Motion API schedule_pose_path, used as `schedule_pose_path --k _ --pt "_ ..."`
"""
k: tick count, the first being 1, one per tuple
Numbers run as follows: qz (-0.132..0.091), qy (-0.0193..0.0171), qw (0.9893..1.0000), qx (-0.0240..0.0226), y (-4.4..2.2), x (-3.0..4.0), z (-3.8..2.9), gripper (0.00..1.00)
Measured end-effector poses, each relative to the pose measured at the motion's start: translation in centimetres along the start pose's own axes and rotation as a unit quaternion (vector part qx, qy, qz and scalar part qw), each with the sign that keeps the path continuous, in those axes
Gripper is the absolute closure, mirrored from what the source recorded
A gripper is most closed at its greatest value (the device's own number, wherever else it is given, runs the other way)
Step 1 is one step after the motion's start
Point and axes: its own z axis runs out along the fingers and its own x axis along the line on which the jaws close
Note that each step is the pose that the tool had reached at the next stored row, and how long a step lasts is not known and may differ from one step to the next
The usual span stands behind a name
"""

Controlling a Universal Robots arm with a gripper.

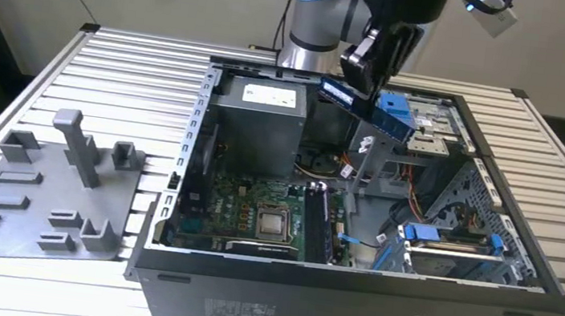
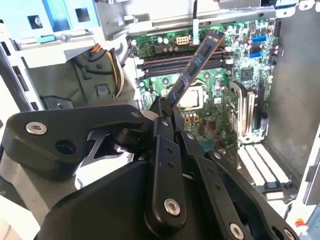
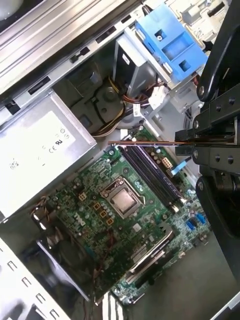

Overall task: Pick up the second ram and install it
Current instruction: 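Insert the second ram into the second slot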

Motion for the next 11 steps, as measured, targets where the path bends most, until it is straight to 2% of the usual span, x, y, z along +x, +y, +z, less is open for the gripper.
schedule_pose_path --k 3,6,11 --pt "0.023 0.0003 0.9997 0.0007 0.00 0.00 0.01 0.86" --pt "0.045 0.0007 0.9990 0.0013 0.00 0.00 0.02 0.86" --pt "0.085 0.0012 0.9964 0.0023 0.00 0.00 0.06 0.86"
